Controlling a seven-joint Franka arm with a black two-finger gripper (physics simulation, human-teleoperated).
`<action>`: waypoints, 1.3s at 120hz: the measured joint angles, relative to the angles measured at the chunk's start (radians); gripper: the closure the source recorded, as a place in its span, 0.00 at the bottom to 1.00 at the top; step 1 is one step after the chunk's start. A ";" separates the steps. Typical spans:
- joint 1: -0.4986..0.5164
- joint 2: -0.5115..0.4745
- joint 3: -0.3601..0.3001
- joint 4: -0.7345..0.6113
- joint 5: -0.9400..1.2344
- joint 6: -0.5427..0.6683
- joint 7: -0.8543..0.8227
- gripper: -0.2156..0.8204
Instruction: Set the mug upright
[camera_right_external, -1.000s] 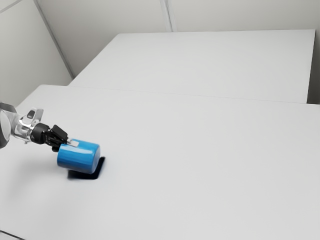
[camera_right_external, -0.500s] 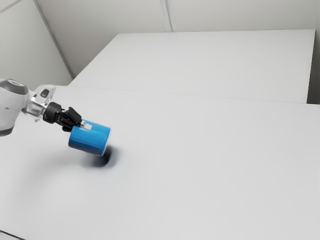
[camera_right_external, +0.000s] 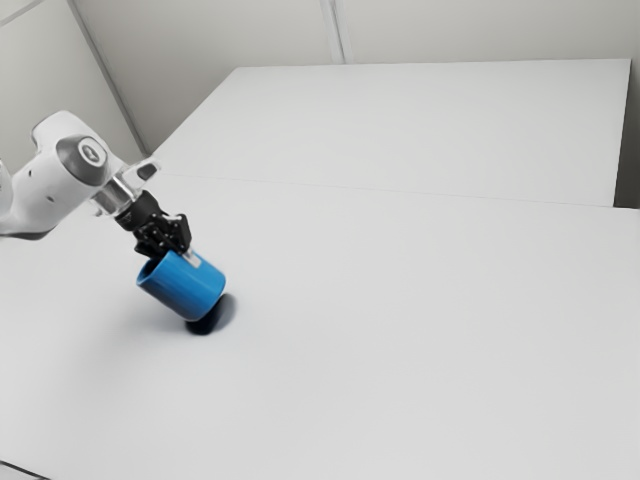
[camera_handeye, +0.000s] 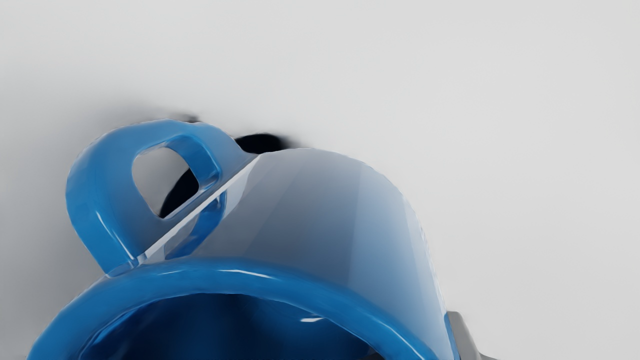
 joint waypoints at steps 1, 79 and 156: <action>-0.002 -0.001 0.000 -0.001 0.007 0.001 -0.009 0.96; -0.216 0.056 0.000 0.008 0.372 0.079 -0.672 0.95; -0.280 0.122 0.000 0.064 0.339 0.162 -0.974 0.67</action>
